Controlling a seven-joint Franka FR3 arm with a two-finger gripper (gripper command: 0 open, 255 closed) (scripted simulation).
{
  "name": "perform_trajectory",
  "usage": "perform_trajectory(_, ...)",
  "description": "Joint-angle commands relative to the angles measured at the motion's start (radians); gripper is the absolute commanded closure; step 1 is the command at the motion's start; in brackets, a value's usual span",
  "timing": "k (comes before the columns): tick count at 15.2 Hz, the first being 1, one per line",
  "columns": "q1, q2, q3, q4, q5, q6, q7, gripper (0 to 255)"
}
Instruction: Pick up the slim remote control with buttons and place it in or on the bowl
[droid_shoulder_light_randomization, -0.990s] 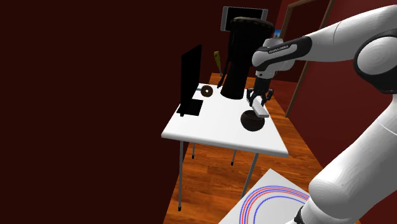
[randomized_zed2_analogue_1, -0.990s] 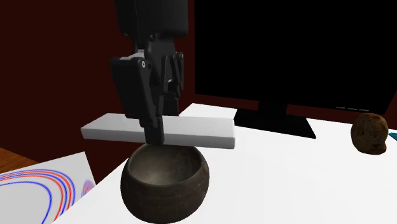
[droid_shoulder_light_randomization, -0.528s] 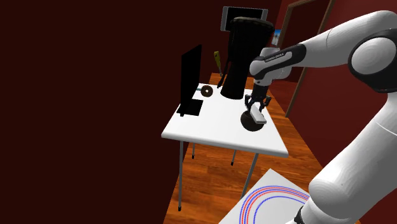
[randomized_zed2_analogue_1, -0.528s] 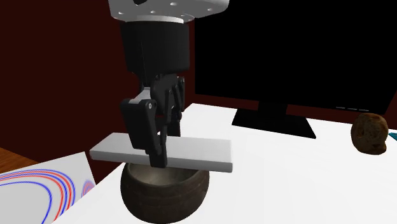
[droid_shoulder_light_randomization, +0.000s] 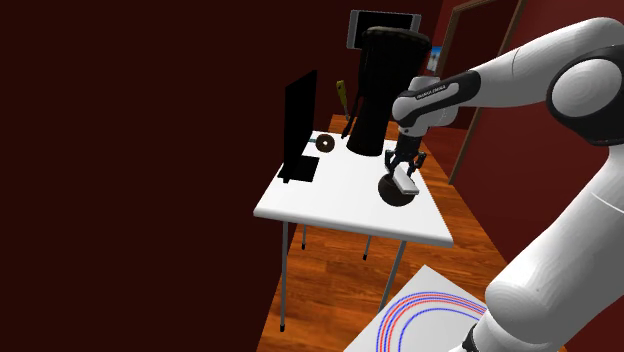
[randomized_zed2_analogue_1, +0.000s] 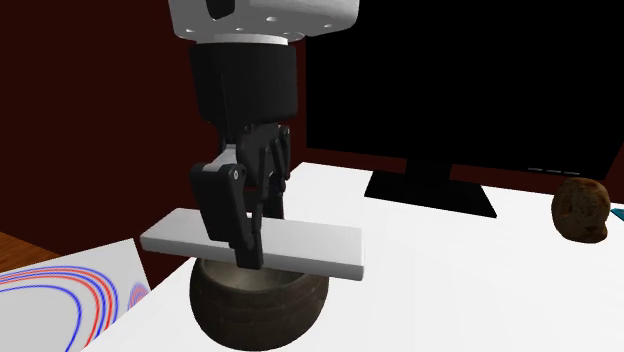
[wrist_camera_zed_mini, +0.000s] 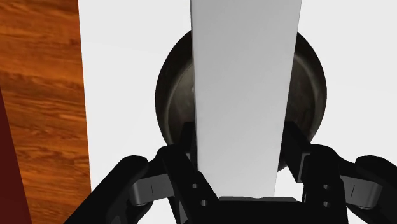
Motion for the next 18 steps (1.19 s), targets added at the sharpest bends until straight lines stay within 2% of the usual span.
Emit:
perform_trajectory(1,0.0,0.001,0.0,-0.001,0.0,0.0,0.0,0)
perform_trajectory(6,0.0,0.002,0.0,-0.001,0.0,0.0,0.0,0)
perform_trajectory(10,0.002,-0.036,0.005,0.088,-0.007,-0.126,0.005,0)
perform_trajectory(18,0.002,-0.036,0.005,0.088,-0.007,-0.126,0.005,0)
